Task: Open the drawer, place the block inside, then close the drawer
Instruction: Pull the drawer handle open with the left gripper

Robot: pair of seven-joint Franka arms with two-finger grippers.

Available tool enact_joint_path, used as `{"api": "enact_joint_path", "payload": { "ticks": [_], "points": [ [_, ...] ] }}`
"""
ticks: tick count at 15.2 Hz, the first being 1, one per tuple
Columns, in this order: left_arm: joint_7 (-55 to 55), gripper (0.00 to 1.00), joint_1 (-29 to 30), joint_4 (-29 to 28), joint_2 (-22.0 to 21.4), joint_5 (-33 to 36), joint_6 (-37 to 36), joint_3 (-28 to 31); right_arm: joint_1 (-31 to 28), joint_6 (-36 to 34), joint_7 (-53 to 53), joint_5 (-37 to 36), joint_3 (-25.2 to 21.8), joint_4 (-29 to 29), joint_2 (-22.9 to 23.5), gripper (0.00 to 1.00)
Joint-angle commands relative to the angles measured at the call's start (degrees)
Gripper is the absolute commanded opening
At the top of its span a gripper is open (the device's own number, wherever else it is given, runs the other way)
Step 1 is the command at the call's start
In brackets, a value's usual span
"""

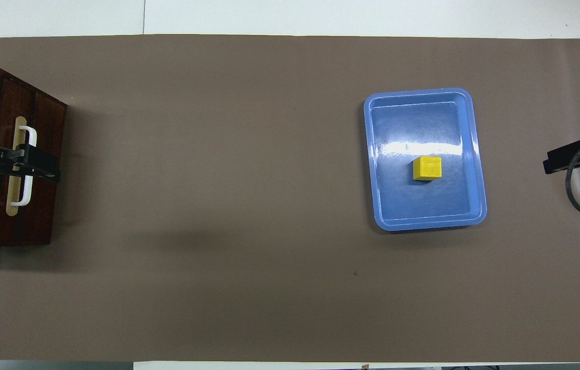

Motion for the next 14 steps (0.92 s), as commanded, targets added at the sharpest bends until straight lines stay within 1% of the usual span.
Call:
{"api": "enact_joint_path", "payload": {
  "ticks": [1, 6, 7, 8, 9, 10, 11, 12, 13, 14],
  "points": [
    [0.9, 1.00, 0.3, 0.2, -0.4, 0.4, -0.1, -0.2, -1.1, 0.5, 0.8, -1.1, 1.0, -0.7, -0.7, 1.00],
    [0.3, 1.00, 0.2, 0.0, -0.6, 0.4, 0.1, -0.3, -1.0, 0.9, 0.4, -1.2, 1.1, -0.6, -0.8, 1.00],
    [-0.2, 1.00, -0.1, -0.4, -0.6, 0.4, 0.8, -0.2, -1.0, 1.1, 0.7, -1.1, 1.1, -0.6, -0.8, 1.00],
    [-1.1, 1.00, 0.2, -2.1, -1.4, 0.4, 1.9, -0.3, -1.0, 1.2, 0.9, -1.2, 1.0, -0.6, -0.9, 1.00],
    [-1.2, 1.00, 0.2, -5.5, -2.5, 0.4, 7.4, -0.2, -1.0, 1.4, 1.0, -1.5, 0.8, -0.6, -0.9, 1.00],
    [-1.2, 1.00, -0.2, -11.1, -4.1, 2.6, 14.3, -0.2, -1.1, 1.3, 0.8, -1.7, 0.8, -0.1, -0.9, 1.00],
    [-1.2, 1.00, -0.5, -15.6, -5.0, 8.9, 19.7, -0.8, -1.0, 1.3, 1.1, -1.7, 0.7, 0.0, -0.9, 1.00],
    [-0.8, 1.00, -0.7, -18.5, -4.7, 12.7, 23.5, -0.9, -1.0, 1.3, 1.1, -1.7, 0.8, 0.0, -0.9, 1.00],
    [-0.7, 1.00, 0.1, -19.6, -3.7, 13.0, 26.7, -0.8, -1.0, 1.1, 1.1, -1.6, 0.8, 0.0, -0.9, 1.00],
    [-0.7, 1.00, 0.7, -19.9, -1.8, 13.6, 29.0, -0.8, -1.0, 1.1, 1.0, -1.6, 0.8, -0.2, -0.9, 1.00]
  ]
}}
